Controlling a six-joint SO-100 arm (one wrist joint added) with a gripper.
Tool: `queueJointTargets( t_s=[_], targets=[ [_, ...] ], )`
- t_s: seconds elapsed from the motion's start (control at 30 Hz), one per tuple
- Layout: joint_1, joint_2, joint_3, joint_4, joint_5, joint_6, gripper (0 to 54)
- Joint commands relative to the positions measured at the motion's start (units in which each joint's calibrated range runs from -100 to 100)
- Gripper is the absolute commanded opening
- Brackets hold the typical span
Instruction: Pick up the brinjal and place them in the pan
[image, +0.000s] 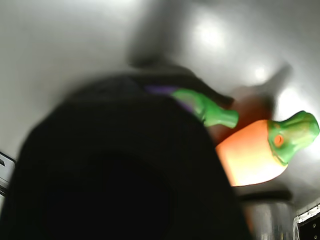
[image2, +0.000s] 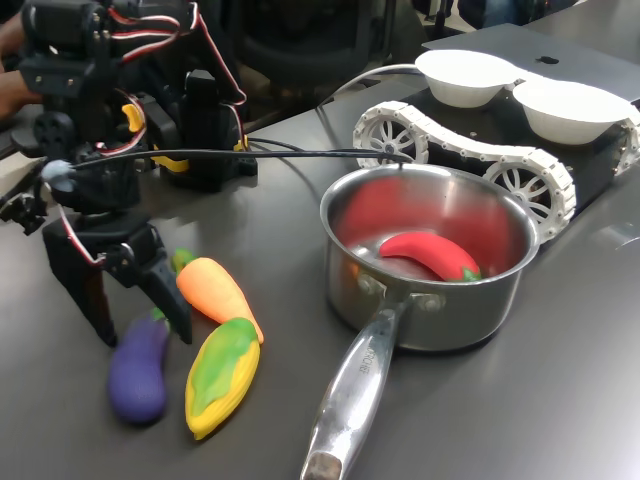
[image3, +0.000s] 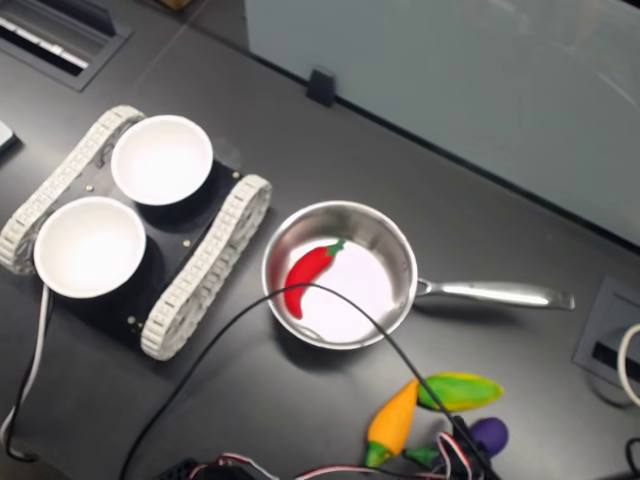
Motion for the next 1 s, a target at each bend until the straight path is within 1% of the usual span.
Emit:
queueJointTargets(
  t_s=[0.0,0.2,0.5,0.63,0.8,0.97],
  targets=[
    [-1.94,-1.25,-2.0,-2.08,-0.98,0.86,31.5],
    [-3.21,-1.0,-1.0,-1.91,-1.66,2.12,30.8],
    [-1.71,0.1,1.0,-3.02,-1.17,4.89,29.3],
    [-0.8,1.36,1.0,-3.88,-1.42,5.4,28.6],
    [-0.68,2.37,1.27,-4.9,-1.56,6.49,25.1],
    [-0.45,2.96,1.0,-5.67,-1.81,6.91,18.3]
  ],
)
